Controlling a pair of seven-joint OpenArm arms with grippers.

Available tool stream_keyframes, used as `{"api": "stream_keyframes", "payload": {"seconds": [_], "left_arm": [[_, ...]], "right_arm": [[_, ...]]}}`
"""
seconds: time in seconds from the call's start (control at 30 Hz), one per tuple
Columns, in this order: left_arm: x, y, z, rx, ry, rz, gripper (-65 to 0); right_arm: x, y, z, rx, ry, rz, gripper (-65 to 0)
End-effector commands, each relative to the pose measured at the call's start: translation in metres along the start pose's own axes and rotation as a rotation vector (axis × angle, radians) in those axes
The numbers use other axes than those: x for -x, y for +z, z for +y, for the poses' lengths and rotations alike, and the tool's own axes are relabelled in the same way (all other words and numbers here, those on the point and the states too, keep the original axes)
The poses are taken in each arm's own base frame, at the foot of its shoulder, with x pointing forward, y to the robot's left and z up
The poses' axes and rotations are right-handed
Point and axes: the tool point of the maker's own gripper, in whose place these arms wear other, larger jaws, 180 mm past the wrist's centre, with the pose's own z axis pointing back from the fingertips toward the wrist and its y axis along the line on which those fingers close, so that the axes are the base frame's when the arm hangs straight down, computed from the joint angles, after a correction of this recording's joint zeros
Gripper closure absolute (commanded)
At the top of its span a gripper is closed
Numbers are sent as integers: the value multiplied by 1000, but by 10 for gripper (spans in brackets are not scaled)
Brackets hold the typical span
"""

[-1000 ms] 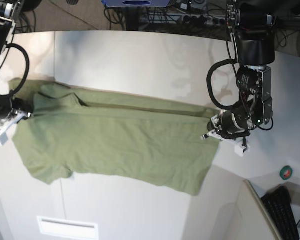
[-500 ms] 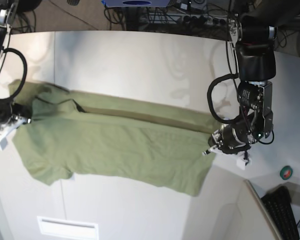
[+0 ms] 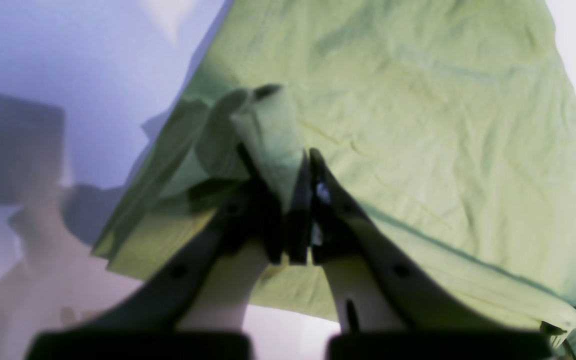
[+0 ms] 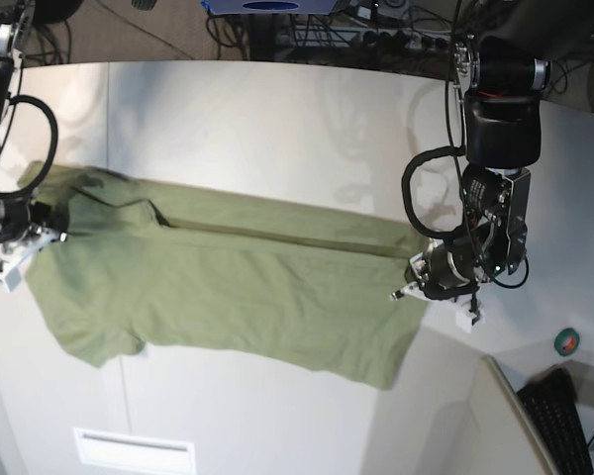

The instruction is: Layout the t-shirt on the table in an organized manner, then fold the t-shirt properly

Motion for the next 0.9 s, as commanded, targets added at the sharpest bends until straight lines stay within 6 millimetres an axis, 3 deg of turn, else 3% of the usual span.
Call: {"api": "stream_keyframes", "payload": {"seconds": [0.0, 0.27, 0.43, 0.53, 0.63, 0.7, 0.8, 0.87], "left_arm": [[-24, 6, -8, 25, -7, -59, 0], [-28, 5, -6, 22, 0, -86, 0], [-31, 7, -8, 28, 2, -95, -425], [-42, 9, -15, 41, 0, -117, -650], [-58, 18, -25, 70, 0, -164, -650], [-72, 35, -24, 125, 84, -230, -650], [-77, 68, 6, 187, 269, -335, -650], [-62, 80, 38, 144, 322, -357, -650]], "right_arm": [[-22, 10, -2, 4, 8, -56, 0], [-19, 9, -1, 0, -1, -50, -18], [-19, 13, 1, -2, 12, -70, -303], [-24, 29, -7, 4, -30, -147, -357], [-28, 53, -13, 19, -52, -240, -357], [-24, 73, -14, 36, -53, -304, -359], [-9, 102, -21, 70, -112, -406, -375], [3, 117, -32, 93, -220, -478, -450]]}}
